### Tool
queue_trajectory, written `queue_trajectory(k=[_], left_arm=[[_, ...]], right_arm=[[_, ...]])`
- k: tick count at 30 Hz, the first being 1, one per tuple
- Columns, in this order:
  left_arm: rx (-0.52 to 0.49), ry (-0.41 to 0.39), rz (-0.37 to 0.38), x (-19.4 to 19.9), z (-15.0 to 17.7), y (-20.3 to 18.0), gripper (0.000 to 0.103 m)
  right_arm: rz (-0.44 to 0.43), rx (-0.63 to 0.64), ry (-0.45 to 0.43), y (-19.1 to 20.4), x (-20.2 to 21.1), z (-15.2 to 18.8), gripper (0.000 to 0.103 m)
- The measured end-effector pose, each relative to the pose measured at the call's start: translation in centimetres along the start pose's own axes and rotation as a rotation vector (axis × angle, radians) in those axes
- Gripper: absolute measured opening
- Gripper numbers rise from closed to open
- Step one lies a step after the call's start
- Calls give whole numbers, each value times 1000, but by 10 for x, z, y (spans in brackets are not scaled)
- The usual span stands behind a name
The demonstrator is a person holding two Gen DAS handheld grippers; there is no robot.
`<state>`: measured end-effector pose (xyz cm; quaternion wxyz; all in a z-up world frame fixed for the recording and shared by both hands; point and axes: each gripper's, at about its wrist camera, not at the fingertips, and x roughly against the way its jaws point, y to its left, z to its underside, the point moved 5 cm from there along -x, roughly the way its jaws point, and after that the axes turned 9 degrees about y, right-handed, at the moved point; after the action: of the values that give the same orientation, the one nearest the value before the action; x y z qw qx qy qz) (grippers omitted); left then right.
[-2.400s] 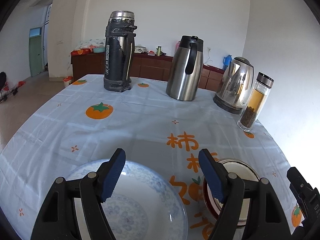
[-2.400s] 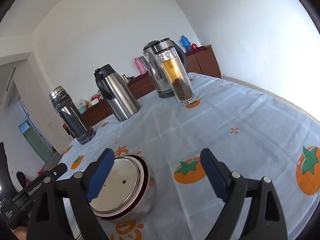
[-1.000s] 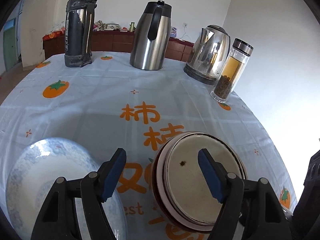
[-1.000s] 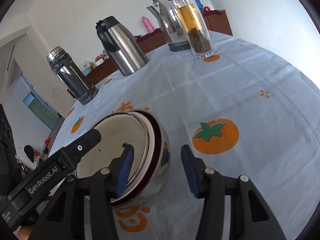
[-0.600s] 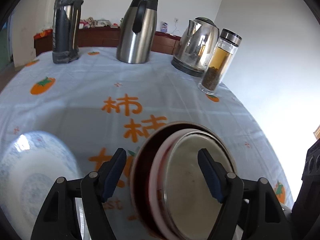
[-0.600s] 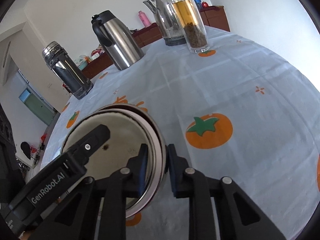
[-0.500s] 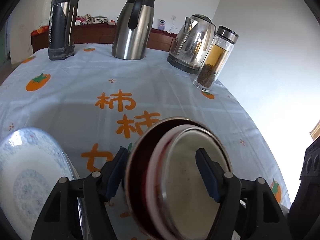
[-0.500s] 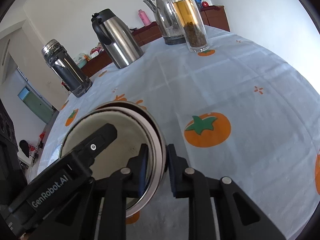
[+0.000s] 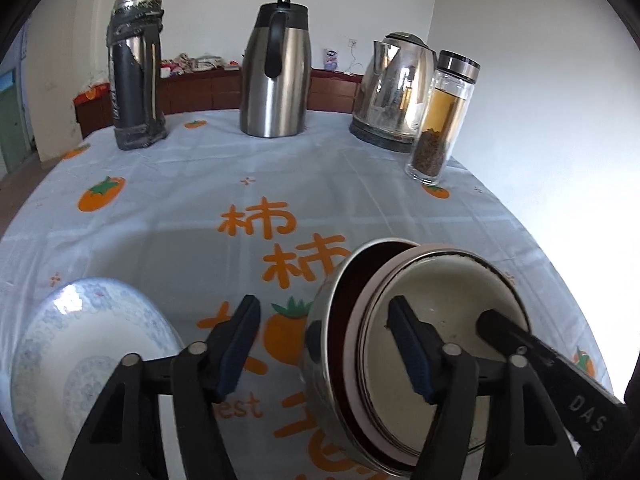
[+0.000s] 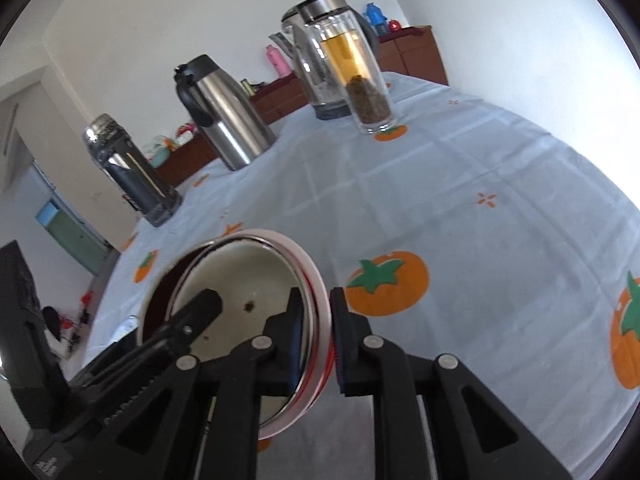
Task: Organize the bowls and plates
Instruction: 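Lift the nested bowls and carry them toward the blue-and-white plate stack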
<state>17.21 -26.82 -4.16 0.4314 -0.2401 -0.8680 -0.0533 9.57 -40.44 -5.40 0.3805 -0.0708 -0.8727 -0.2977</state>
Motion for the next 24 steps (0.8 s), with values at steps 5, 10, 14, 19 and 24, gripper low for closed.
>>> queue_trajectory(k=[5, 10, 14, 19, 24], left_arm=[[-14, 20, -3, -6, 2, 3, 49], [32, 46, 2, -10, 2, 13, 48], [48, 44, -5, -9, 1, 17, 48], [60, 59, 23, -9, 3, 15, 48], [36, 64, 13, -11, 5, 10, 48]], right_arm=[[-52, -22, -10, 2, -2, -1, 51], [-119, -69, 16, -2, -3, -1, 58], [-172, -101, 63, -4, -11, 2, 58], [-251, -144, 136, -4, -24, 8, 50], [-280, -167, 167, -5, -33, 12, 46]])
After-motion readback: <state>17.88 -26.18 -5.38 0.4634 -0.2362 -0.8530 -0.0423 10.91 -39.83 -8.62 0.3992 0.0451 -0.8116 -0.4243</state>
